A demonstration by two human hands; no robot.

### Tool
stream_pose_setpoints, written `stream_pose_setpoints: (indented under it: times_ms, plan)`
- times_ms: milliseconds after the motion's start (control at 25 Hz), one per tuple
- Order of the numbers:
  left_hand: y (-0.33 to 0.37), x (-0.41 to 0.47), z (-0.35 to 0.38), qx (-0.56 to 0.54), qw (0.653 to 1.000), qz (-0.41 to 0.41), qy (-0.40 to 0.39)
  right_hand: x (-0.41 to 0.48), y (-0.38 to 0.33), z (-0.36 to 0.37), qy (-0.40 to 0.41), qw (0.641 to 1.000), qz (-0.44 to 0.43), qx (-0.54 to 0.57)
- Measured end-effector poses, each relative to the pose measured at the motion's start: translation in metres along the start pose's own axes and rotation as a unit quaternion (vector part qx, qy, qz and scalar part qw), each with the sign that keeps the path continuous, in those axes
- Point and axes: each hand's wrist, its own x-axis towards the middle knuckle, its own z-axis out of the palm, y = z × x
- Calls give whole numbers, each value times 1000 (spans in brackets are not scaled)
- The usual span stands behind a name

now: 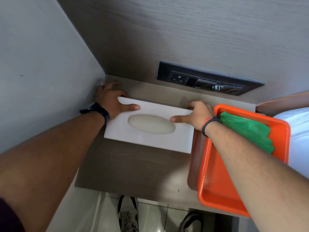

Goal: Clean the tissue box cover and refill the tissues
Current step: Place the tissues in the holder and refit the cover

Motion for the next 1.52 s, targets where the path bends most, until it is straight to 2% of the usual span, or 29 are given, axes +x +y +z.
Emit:
stream_pose_setpoints:
  times_ms: [80, 200, 320, 360, 440, 520, 600, 760, 1080, 1520]
  plan:
    - [-1, -1, 1, 19, 1000, 0, 12, -5, -3, 0, 15, 1000, -7, -4]
    - [4, -9, 5, 51, 997, 1, 55, -16, -12, 1, 70, 990, -49, -112]
    - [15, -28, 3, 102, 989, 98, 50, -43, -29, 12, 195, 946, -218, -138]
    - [18, -35, 0, 134, 980, 145, 22, -53, -39, 19, 188, 939, -249, -147]
    - [23, -42, -3, 197, 959, 202, -31, -63, -57, 38, 95, 951, -217, -197]
    - [22, -46, -3, 214, 955, 201, -51, -62, -69, 57, 27, 968, -113, -223]
    - [21, -47, -1, 195, 961, 186, -61, -60, -75, 68, 36, 980, -31, -191]
    - [18, -47, 5, 181, 964, 183, -70, -54, -76, 78, 71, 979, 33, -188]
    - [19, -45, 7, 183, 964, 180, -72, -43, -81, 94, 96, 969, 1, -226]
    - [25, -48, 5, 199, 962, 167, -86, -45, -73, 78, 59, 962, -77, -256]
